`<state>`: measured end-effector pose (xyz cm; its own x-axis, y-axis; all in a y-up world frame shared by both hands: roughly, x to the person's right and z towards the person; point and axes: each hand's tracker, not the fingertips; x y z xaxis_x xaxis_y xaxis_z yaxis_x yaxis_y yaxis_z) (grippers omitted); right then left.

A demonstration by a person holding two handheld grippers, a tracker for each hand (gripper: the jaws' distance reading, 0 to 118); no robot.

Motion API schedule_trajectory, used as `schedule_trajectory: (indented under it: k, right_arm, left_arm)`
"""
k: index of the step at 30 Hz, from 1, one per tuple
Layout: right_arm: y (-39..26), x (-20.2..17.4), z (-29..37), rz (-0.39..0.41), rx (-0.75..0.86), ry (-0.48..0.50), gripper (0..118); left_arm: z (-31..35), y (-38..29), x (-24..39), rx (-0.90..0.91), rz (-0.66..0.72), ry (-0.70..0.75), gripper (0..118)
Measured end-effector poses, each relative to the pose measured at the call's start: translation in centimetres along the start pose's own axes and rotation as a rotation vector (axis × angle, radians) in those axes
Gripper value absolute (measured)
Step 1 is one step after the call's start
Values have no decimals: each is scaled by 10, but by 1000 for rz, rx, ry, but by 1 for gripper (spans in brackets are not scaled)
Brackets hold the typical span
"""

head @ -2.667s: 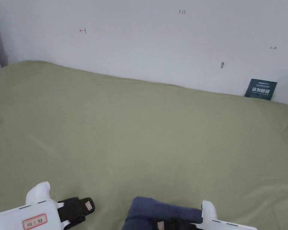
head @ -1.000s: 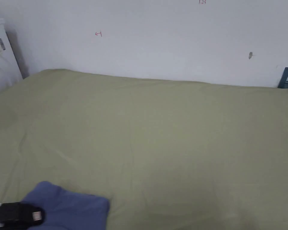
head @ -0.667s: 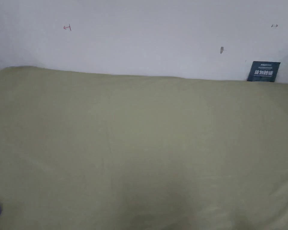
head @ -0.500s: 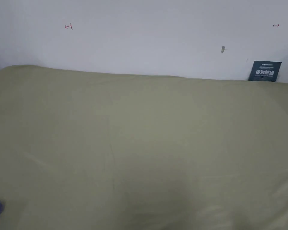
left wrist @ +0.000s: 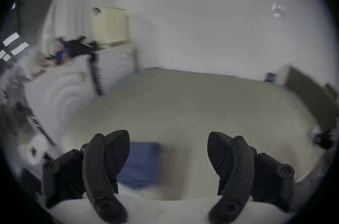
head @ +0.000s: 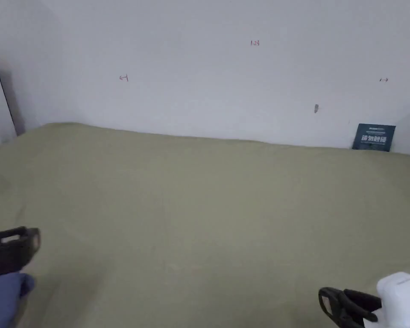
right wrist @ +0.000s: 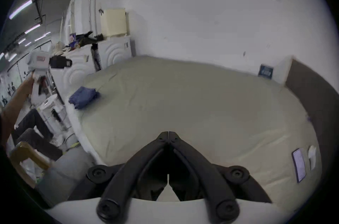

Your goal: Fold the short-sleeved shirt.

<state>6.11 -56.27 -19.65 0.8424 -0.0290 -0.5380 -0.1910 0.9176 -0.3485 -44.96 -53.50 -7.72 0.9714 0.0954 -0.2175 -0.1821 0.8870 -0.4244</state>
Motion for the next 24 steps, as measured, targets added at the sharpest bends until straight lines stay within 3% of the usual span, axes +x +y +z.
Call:
schedule_trajectory:
  k: [3, 4, 5, 6, 7, 9, 14, 16, 17, 19, 20, 21, 22, 23, 24]
  right_arm:
    - [8, -3, 4, -88, 36, -64, 0]
    - [10, -5, 7, -84, 45, -110, 0]
    - [12, -9, 10, -65, 68, -168, 0]
    - [14, -12, 12, -56, 90, -218, 0]
    - [14, -15, 15, -48, 112, -238, 0]
    - [14, -22, 21, -40, 156, -295, 0]
    - [17, -33, 29, -36, 198, -402, 0]
    - [22, -34, 33, 7, 221, -460, 0]
    - [26, -34, 36, 31, 241, -482, 0]
    - [32, -33, 40, 65, 280, -522, 25]
    - [36, -33, 41, 63, 301, -540, 36]
    - [38, -31, 40, 51, 307, -542, 36]
    - [41, -30, 37, 41, 288, -541, 76]
    - [42, -28, 35, 15, 256, -549, 118]
    - [34, -33, 39, 20, 316, -559, 116]
  left_arm:
    - [-21, -29, 70, 62, 25, -146, 80]
    - [-21, -35, 88, 86, 4, -150, 64]
    - [-21, -40, 112, 147, -56, -135, 18]
    - [-19, -46, 134, 198, -105, -89, 0]
    - [-13, -53, 146, 250, -133, -44, 0]
    - [-4, -59, 177, 235, -101, -129, 0]
    - [12, -61, 209, 284, -118, -104, 0]
    - [16, -54, 210, 317, -133, -119, 6]
    - [18, -49, 210, 334, -157, -96, 22]
    - [22, -40, 213, 328, -167, -84, 68]
    - [21, -36, 212, 332, -167, -88, 78]
    - [20, -37, 208, 344, -145, -99, 78]
    - [19, -39, 209, 369, -116, -99, 102]
    - [19, -38, 210, 386, -83, -88, 108]
    - [18, -37, 210, 375, -72, -96, 108]
